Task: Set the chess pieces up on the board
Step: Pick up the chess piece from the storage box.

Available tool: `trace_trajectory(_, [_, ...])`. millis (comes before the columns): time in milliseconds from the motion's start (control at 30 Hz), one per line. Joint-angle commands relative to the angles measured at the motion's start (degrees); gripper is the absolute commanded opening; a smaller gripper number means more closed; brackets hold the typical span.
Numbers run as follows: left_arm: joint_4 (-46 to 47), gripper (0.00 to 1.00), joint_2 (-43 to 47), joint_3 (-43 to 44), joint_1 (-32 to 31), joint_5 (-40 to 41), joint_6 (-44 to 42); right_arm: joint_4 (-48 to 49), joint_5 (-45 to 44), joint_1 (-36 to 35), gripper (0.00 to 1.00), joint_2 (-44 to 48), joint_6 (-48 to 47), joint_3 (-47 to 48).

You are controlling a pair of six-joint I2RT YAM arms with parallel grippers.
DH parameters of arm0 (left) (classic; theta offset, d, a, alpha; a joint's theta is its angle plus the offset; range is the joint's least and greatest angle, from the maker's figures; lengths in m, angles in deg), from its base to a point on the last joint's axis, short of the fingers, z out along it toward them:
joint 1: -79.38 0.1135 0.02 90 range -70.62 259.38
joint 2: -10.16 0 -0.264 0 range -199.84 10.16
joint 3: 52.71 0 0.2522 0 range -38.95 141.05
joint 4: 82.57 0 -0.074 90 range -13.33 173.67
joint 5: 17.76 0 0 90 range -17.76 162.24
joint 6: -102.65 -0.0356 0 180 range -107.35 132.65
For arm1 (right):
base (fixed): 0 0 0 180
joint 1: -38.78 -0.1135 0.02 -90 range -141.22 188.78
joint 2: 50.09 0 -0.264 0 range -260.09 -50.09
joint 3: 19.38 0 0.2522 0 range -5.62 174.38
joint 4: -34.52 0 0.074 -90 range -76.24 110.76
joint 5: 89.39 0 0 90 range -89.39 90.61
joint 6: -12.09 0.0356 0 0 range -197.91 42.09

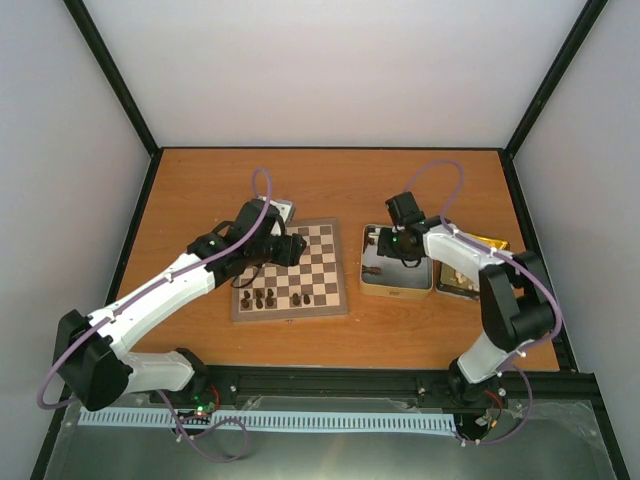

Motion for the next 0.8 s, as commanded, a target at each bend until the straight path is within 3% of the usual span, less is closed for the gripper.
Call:
trace_trajectory(0, [2.65, 0.63, 0.77, -0.40, 0.32, 0.23, 1.47, 1.91, -4.57, 0.24, 0.48, -4.73, -2.91, 3.32])
trace_trajectory(133, [2.72, 0.63, 0.56, -0.64, 0.32, -0.24, 1.39, 3.51, -11.84, 0.24, 0.45, -6.47, -2.10, 2.86])
trace_trajectory(600, [2.86, 0.63, 0.19, -0.54, 0.40, 0.18, 1.20, 8.07, -14.97, 0.24, 0.32, -14.03, -3.25, 4.05])
trace_trajectory(767, [3.44, 0.63, 1.38, -0.79, 0.41, 2.46, 1.30, 8.88, -15.40, 0.24, 0.23, -15.06, -4.92, 4.22])
